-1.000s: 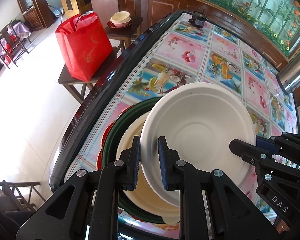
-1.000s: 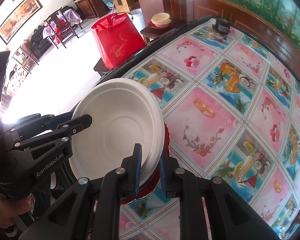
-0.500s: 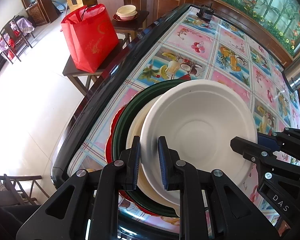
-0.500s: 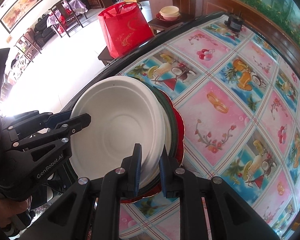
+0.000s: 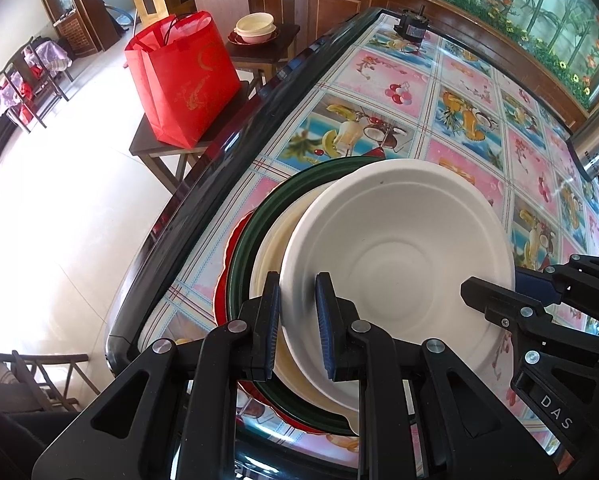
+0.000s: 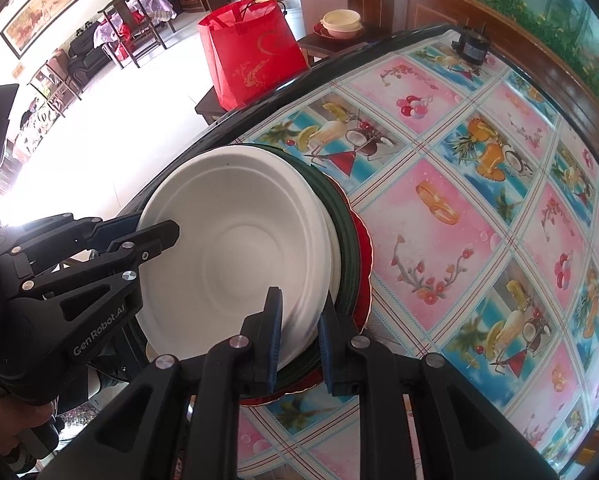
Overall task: Organize plates and bowls
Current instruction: 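Lower the white plate onto the beige plate and open the left tool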
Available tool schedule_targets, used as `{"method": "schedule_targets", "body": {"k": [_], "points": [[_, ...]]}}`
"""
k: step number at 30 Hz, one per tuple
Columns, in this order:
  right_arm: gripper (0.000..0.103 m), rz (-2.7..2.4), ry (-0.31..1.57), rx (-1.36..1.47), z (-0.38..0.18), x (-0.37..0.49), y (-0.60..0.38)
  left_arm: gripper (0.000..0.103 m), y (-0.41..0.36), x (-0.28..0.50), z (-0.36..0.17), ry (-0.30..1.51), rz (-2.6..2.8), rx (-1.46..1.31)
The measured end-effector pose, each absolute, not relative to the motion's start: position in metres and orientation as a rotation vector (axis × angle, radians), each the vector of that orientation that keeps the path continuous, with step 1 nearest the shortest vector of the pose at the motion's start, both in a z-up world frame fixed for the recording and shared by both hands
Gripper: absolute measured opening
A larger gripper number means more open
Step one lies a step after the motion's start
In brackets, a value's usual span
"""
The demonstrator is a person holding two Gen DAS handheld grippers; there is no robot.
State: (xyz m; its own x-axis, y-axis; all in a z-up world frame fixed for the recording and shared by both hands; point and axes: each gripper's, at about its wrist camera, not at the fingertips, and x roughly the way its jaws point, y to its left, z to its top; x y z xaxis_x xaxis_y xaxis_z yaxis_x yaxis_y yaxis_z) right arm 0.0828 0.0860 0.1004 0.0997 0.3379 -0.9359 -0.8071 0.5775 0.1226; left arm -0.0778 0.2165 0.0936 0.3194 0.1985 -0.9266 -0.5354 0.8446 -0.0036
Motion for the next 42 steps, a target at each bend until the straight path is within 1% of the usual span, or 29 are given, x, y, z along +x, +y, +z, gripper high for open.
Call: {"method": "schedule_targets", "body": {"k": [19,25,26,27,28,29,30,32,36,38,42], "points": [[0.018,0.878,1.17,-0.486,0.104,0.087,0.082,0.018,0.216,-0.075,0.092,1.138,0.513,-0.322],[0.018,0.874,1.159,-0.47,0.108,0.088,0.079,0.018,0.217,-0.078,0.1,1.089,0.513,-0.358],[0.019,0.873,1.157,-0.469,0.108,0.088,0.078,0.019,0.218,-0.078,0.102,1.077,0.513,-0.366],[0.019,0.872,1.156,-0.468,0.108,0.088,0.077,0.022,0.218,-0.079,0.104,1.068,0.512,-0.374],[0.021,0.867,1.154,-0.465,0.109,0.089,0.076,0.033,0.218,-0.078,0.105,1.061,0.513,-0.379],[0.023,0.862,1.152,-0.461,0.109,0.09,0.075,0.041,0.218,-0.079,0.106,1.054,0.517,-0.383],[0.024,0.858,1.151,-0.452,0.109,0.091,0.074,0.053,0.218,-0.079,0.107,1.044,0.521,-0.386],[0.03,0.853,1.147,-0.442,0.11,0.092,0.071,0.054,0.218,-0.079,0.11,1.032,0.525,-0.388],[0.035,0.841,1.135,-0.43,0.111,0.092,0.067,0.054,0.215,-0.078,0.115,1.026,0.522,-0.376],[0.039,0.83,1.128,-0.419,0.112,0.093,0.064,0.054,0.213,-0.078,0.118,1.017,0.527,-0.359],[0.04,0.806,1.127,-0.392,0.112,0.097,0.056,0.054,0.21,-0.077,0.122,1.006,0.525,-0.338]]}}
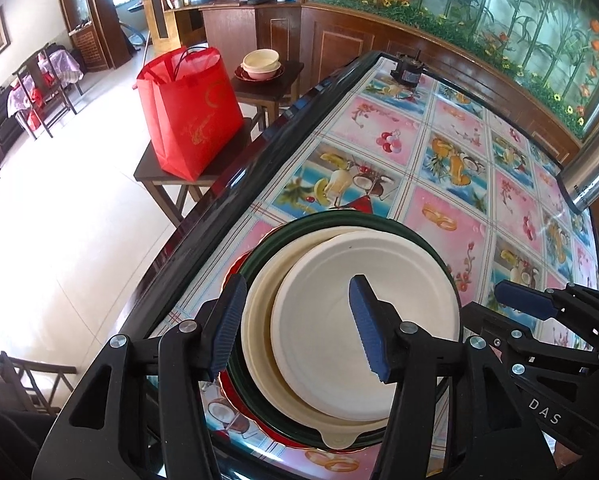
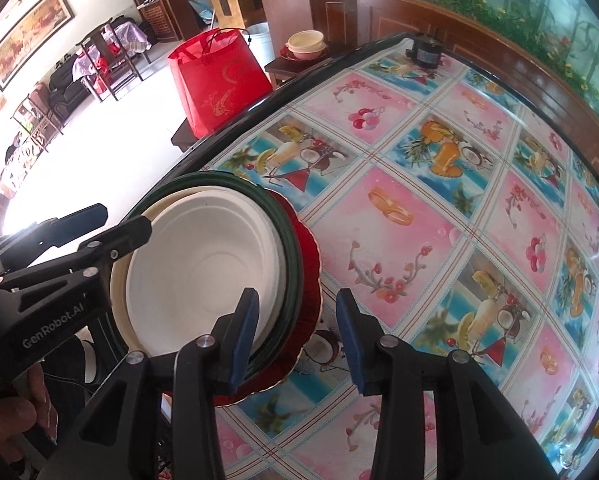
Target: Organize plates and bowls
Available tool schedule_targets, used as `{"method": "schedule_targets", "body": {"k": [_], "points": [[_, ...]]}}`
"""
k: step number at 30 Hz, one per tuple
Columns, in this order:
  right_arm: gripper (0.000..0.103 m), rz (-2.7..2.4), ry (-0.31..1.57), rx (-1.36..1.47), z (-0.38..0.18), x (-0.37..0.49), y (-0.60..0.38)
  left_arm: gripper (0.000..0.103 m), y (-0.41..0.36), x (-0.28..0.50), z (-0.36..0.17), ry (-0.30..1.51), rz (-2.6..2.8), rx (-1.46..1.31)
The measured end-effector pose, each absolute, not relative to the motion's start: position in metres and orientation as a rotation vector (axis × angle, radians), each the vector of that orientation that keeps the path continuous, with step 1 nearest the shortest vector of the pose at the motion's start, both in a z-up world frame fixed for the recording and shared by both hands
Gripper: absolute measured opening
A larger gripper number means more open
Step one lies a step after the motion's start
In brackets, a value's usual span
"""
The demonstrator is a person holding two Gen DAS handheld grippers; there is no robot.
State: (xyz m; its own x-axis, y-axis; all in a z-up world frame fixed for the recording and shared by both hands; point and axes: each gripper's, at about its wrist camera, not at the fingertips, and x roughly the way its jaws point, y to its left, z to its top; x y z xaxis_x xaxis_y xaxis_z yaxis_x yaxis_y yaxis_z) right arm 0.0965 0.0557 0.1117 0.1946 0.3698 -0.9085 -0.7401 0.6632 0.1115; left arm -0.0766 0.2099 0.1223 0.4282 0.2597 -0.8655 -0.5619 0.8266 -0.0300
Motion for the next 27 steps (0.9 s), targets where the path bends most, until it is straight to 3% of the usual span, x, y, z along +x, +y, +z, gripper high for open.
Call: {"method": "schedule_targets", "body": {"k": [3,16,20,27], "points": [[0.041,0.801,1.132,-0.38,0.111,0.098,0.052,0.059,0.206,-0.075,0.124,1.007,0.511,-0.312],[0.042,0.767,1.119,-0.351,0.111,0.1,0.04,0.06,0.204,-0.073,0.121,1.013,0.519,-0.337],[0.051,0.764,1.09,-0.338,0.114,0.098,0.042,0.06,0.206,-0.076,0.121,1.012,0.559,-0.334],[0.052,0.773,1.093,-0.346,0.107,0.097,0.048,0.06,0.206,-0.081,0.126,0.99,0.553,-0.338]]}}
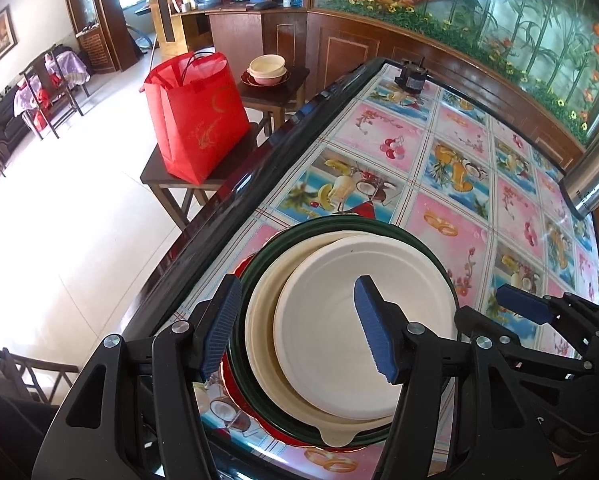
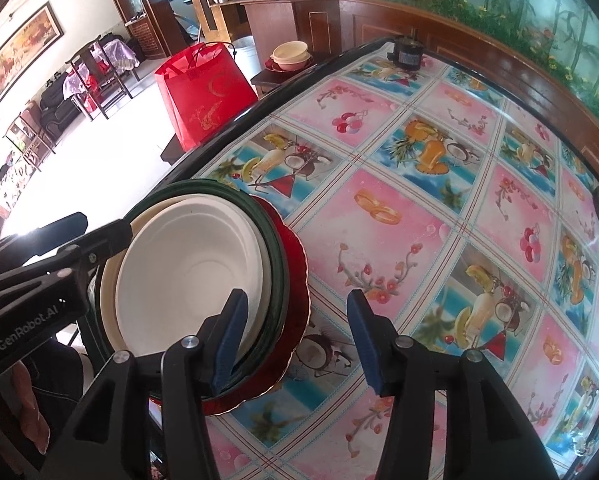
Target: Organize plates and bowls
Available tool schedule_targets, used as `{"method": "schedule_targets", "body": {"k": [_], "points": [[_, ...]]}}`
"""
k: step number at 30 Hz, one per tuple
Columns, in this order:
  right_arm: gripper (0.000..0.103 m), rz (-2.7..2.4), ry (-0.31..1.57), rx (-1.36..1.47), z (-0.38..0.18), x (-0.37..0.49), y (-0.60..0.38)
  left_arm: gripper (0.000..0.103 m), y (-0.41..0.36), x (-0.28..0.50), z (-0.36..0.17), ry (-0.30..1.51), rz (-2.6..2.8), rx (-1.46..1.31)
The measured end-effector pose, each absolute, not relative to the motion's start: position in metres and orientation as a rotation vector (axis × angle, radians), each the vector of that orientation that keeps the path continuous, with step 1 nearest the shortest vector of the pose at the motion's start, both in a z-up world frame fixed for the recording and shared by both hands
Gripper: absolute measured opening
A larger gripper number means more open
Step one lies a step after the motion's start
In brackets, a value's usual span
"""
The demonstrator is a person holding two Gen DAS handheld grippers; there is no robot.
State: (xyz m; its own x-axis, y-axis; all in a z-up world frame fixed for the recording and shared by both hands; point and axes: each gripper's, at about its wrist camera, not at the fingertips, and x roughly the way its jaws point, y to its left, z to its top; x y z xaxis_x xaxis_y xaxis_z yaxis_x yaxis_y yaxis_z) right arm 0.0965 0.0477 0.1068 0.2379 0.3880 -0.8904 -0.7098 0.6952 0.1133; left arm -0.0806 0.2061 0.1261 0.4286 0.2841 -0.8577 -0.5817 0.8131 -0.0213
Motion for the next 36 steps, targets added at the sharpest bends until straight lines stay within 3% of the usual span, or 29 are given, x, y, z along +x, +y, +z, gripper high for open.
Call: {"method": "schedule_targets", "body": {"k": [36], "points": [[0.052,0.803,1.089,-0.371,0.106,0.087,0.051,0.06,0.2,-0.086,0.12,1.013,0.457,-0.351]]}}
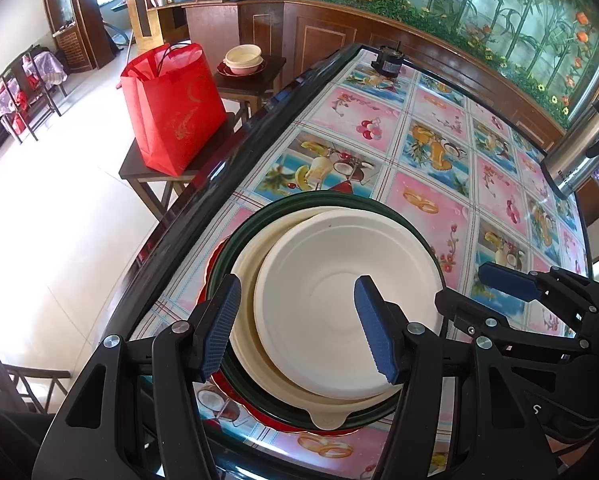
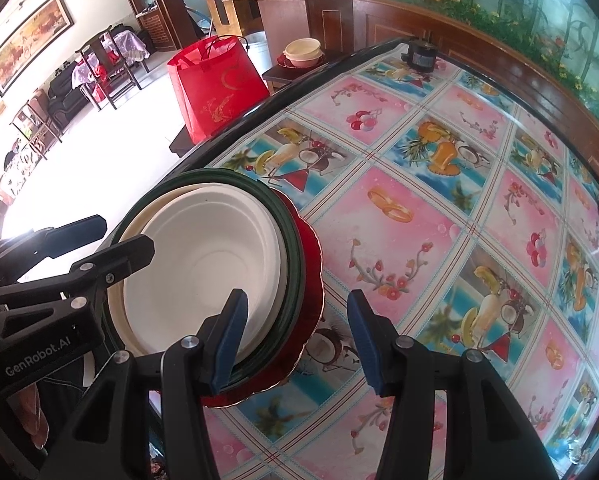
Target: Organize plates and bowls
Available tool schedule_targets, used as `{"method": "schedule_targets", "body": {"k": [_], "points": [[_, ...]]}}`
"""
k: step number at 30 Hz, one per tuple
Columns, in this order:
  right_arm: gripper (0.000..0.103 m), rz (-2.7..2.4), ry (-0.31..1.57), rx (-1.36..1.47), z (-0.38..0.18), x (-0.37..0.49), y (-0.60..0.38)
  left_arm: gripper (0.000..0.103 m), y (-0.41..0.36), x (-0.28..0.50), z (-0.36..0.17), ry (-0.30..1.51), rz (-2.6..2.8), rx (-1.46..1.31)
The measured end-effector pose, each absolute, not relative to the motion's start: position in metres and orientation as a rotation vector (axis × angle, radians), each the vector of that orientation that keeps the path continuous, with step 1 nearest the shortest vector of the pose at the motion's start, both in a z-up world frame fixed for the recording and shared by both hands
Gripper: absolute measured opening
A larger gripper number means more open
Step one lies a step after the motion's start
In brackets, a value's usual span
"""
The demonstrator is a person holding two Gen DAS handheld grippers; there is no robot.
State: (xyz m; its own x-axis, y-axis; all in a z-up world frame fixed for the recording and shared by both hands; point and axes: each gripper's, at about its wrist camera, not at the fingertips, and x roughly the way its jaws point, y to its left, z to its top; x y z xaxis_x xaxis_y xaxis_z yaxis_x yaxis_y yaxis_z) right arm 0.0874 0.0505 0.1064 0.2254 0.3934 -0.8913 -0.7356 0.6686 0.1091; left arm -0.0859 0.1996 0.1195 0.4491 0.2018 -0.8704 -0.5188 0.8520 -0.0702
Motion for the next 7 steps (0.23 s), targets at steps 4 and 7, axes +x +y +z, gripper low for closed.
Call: {"method": "schedule_targets", "body": {"k": [4,7], "points": [[0.052,0.803,1.09,-0.371,0.1066,0.0875,0.0505,0.06,0.1989,-0.0865,0.1195,1.008,0.46,-0.346],[0.052,0.805,1.09,-0.368,0.1068,0.0878,0.05,0.06,0.1985,-0.0859,0.1192,1.012,0.455,-0.352]]}}
